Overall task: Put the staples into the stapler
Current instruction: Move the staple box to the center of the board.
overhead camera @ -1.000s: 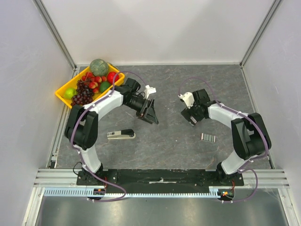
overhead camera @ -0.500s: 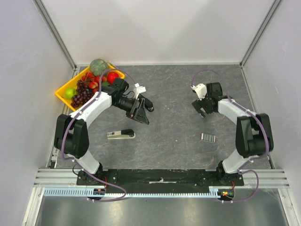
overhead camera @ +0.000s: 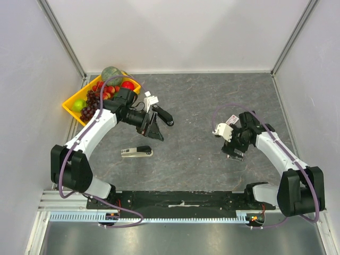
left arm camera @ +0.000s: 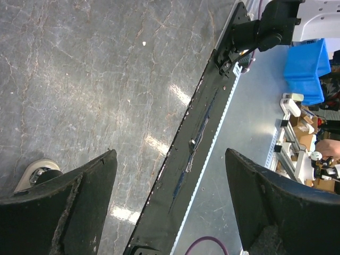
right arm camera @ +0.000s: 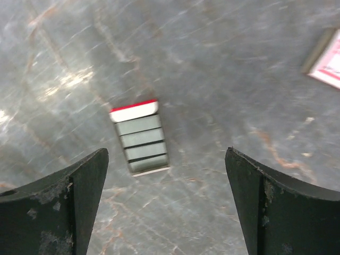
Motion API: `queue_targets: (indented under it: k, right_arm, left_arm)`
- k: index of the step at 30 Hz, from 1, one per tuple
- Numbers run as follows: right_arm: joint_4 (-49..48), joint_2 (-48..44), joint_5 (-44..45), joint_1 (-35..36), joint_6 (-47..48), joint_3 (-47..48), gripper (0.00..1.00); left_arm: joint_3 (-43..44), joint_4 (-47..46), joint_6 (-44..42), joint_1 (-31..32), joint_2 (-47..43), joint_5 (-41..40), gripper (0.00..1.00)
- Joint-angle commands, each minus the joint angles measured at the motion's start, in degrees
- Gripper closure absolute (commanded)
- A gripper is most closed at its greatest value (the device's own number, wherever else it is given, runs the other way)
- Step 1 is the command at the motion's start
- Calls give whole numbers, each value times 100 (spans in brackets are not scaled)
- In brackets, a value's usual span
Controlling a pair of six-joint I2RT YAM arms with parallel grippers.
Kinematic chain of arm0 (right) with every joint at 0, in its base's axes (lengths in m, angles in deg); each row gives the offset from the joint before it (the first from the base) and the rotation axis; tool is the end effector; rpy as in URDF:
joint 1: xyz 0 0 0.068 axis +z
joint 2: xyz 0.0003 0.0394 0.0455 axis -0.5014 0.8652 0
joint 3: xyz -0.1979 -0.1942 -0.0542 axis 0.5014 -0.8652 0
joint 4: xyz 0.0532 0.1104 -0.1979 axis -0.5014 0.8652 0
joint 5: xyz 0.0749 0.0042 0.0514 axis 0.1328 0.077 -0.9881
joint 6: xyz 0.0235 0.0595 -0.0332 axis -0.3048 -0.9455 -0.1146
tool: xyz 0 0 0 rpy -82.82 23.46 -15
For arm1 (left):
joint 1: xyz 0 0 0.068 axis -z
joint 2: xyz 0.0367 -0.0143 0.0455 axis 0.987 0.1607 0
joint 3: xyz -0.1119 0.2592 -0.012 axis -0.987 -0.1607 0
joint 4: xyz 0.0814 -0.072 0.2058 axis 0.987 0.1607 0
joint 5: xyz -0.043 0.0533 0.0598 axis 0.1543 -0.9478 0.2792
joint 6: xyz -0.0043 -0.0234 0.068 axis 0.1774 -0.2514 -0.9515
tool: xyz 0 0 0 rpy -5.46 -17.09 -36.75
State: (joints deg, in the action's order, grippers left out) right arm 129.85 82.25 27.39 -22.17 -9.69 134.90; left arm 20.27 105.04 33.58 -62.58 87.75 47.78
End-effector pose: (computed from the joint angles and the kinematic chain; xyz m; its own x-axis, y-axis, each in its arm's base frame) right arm 0.1936 0.0419 0.2104 -0.4087 -0.8149 -0.4110 -0.8548 0.4996 -0.1404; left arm 0.2345 -0.1286 0.2890 -0.7879 0.3467 -0.5089 0.6144 0.3875 -0.6873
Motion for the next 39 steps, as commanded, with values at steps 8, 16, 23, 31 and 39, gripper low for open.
queue_targets:
  k: [8,16,23,31,39]
  right_arm:
    - [297,133,24,-10,643,-618,2]
    - [-196,668,428,-1,626,-593,2]
    - [-197,862,447,-1,678,-303,2]
    - [446,222,323,-10,1029,58,2]
    - [604,976,358,-1,1109,32,3]
  left_arm:
    - [-184,-136,-215,-33,-279,-60,11]
    - [-237,-207,-197,-60,-244,-68,11]
    - [-289,-233,-205,-121,-305,-33,10]
    - [-281,-242,-214,-200,-288,81,10]
    - [-298,-251,-214,-218,-296,107,10]
